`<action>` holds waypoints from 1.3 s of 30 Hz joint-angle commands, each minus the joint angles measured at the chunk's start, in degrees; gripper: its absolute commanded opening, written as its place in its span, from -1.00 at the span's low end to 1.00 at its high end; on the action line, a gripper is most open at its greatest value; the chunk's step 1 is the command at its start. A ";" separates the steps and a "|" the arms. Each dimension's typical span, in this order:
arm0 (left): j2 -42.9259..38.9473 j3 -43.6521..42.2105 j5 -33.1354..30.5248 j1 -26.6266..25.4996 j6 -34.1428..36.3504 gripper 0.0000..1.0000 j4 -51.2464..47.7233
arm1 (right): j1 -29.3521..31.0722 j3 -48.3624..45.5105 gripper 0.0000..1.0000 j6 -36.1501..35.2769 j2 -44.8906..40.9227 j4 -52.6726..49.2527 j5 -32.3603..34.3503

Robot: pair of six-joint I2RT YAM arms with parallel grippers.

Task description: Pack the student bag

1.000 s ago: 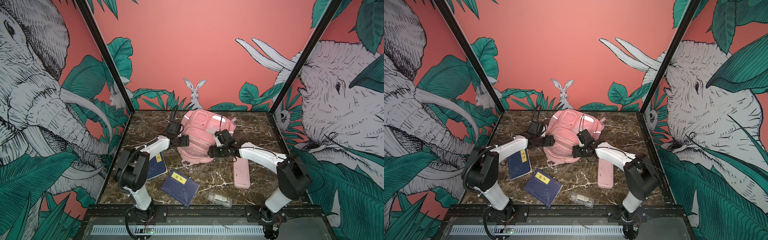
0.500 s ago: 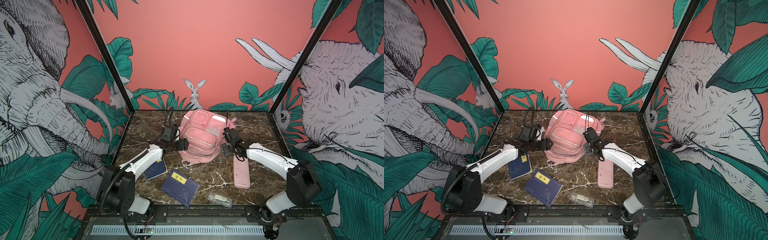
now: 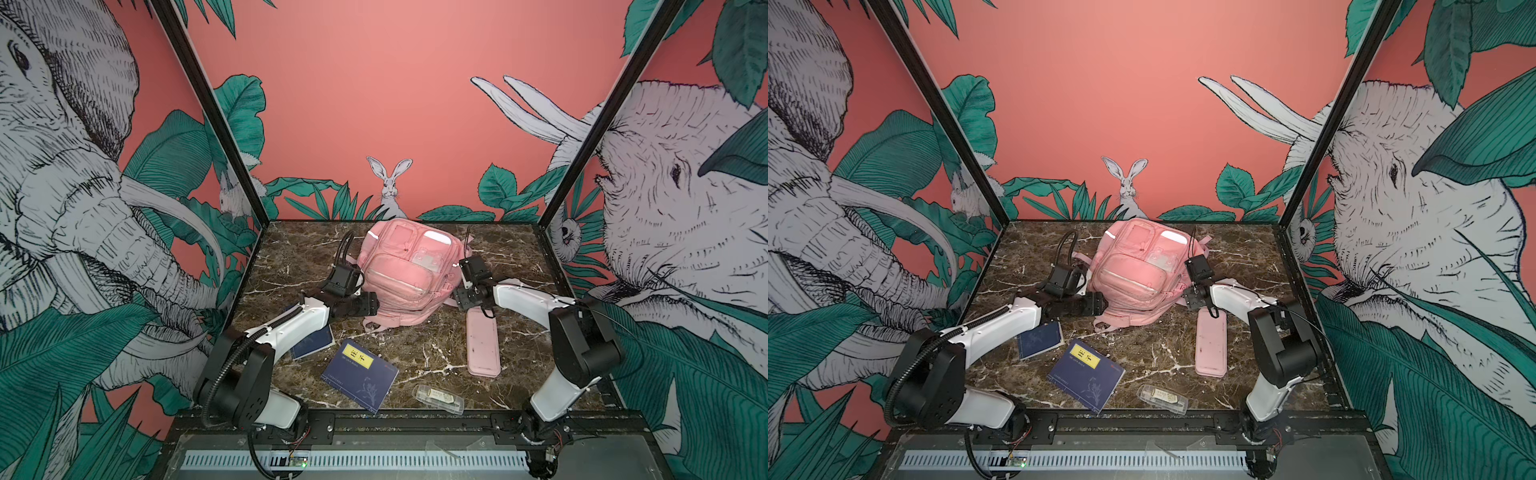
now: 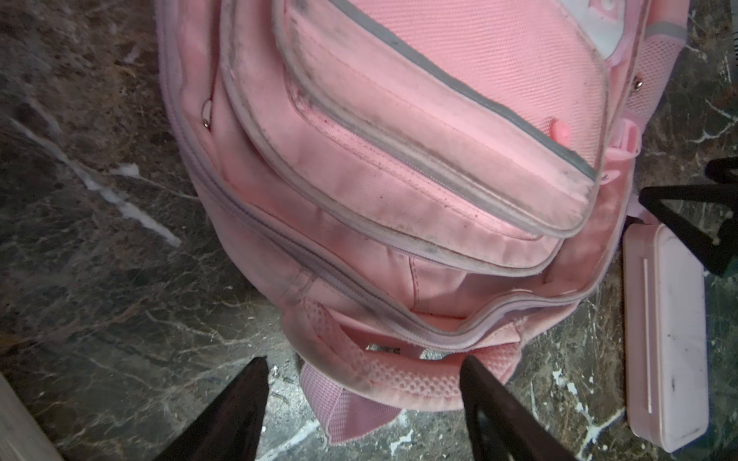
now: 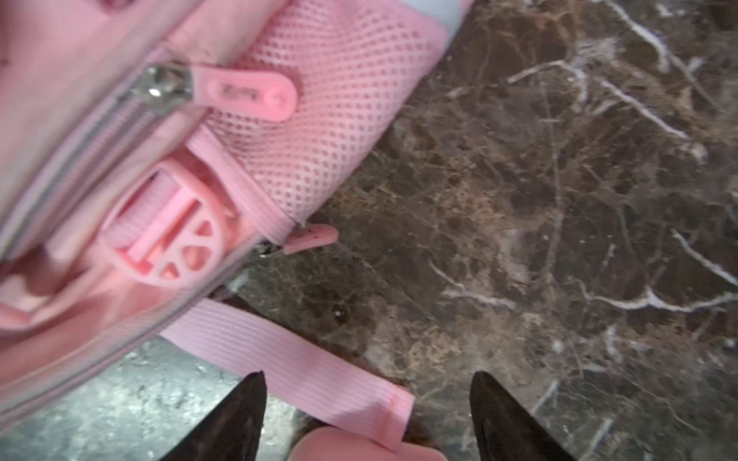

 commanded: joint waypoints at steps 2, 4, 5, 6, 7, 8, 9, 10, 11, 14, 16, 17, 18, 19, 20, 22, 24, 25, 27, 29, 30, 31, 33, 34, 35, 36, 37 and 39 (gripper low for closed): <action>2.03 0.66 -2.00 -0.10 -0.05 0.53 0.96 | -0.36 4.45 0.56 -0.48 3.56 1.62 -7.76; 3.03 0.97 -2.41 -0.07 0.17 0.53 1.14 | -0.69 6.13 0.50 -0.76 5.80 0.44 -9.42; 3.41 1.09 -2.50 -0.03 0.17 0.53 1.42 | -0.94 6.76 0.46 -0.96 6.80 0.05 -10.47; 3.83 1.15 -2.59 -0.03 0.26 0.53 1.57 | -1.23 7.31 0.45 -0.78 7.61 -0.29 -10.99; 4.13 1.23 -2.65 -0.02 0.32 0.53 1.67 | -1.63 7.84 0.42 -0.72 8.11 -0.81 -11.89; 4.38 1.35 -2.80 0.14 0.46 0.53 1.67 | -2.20 8.27 0.40 -0.43 8.64 -1.12 -12.36; 4.64 1.44 -2.91 0.18 0.61 0.53 1.73 | -2.75 8.59 0.39 -0.04 8.94 -1.35 -12.70; 4.76 1.56 -3.00 0.32 0.73 0.53 1.78 | -3.36 8.89 0.37 0.34 9.27 -1.67 -13.29; 4.94 1.59 -3.17 0.38 0.87 0.53 1.75 | -3.88 8.92 0.36 0.75 9.45 -1.68 -13.87; 5.71 1.89 -3.32 0.91 1.35 0.54 1.75 | -5.19 8.57 0.32 1.98 9.96 -0.16 -17.82; 6.33 2.14 -3.52 1.42 1.55 0.52 1.75 | -5.30 9.30 0.29 1.84 10.80 -0.57 -18.08; 6.58 2.28 -3.55 1.70 1.56 0.49 1.80 | -5.25 9.64 0.29 1.79 11.19 -0.82 -18.03; 6.87 2.45 -3.48 1.98 1.64 0.43 1.84 | -5.34 10.03 0.29 1.73 11.51 -1.19 -17.87; 7.20 2.70 -3.48 2.28 1.82 0.33 1.75 | -5.38 10.35 0.30 1.64 11.82 -1.39 -17.88; 7.47 3.03 -3.40 2.54 1.96 0.26 1.56 | -5.38 10.50 0.30 1.62 11.97 -1.45 -17.88; 8.09 3.58 -3.44 3.17 2.35 0.16 1.30 | -5.41 10.97 0.31 1.78 12.27 -1.68 -18.01; 8.46 3.96 -3.26 3.67 2.39 0.11 1.22 | -5.40 11.53 0.32 1.93 12.59 -1.57 -18.41; 8.55 4.12 -3.25 4.00 2.55 0.10 1.23 | -5.47 11.93 0.32 1.87 12.94 -1.74 -18.69; 8.79 4.59 -3.30 4.58 2.80 0.04 1.18 | -5.44 12.62 0.32 1.80 13.40 -2.06 -19.16; 9.04 5.29 -3.35 5.29 2.98 0.02 0.72 | -5.45 12.98 0.31 1.89 13.68 -2.09 -19.62; 9.01 5.81 -3.38 5.61 3.07 0.02 0.30 | -5.45 13.20 0.30 1.90 13.73 -2.36 -19.99; 8.79 6.38 -3.38 5.86 3.29 0.02 -0.29 | -5.38 13.16 0.28 2.11 13.65 -2.65 -20.64; 7.76 7.49 -3.56 5.66 4.25 0.06 -1.12 | -5.42 12.37 0.26 2.24 13.02 -2.45 -22.00; 7.15 8.15 -3.63 5.31 4.68 0.11 -1.59 | -5.38 11.38 0.26 2.54 12.59 -1.64 -22.47; 6.59 8.81 -4.14 4.91 5.06 0.13 -2.05 | -5.34 10.81 0.25 2.58 12.31 -1.18 -22.73; 6.00 9.88 -5.19 4.03 5.81 0.15 -3.17 | -5.39 10.24 0.24 2.51 12.11 -0.86 -22.92; 5.48 10.86 -6.30 3.13 6.66 0.17 -4.42 | -5.46 9.79 0.22 2.33 12.00 -0.62 -22.92; 5.04 12.36 -7.50 1.39 7.79 0.18 -5.27 | -5.41 9.13 0.19 2.08 12.24 -0.16 -22.97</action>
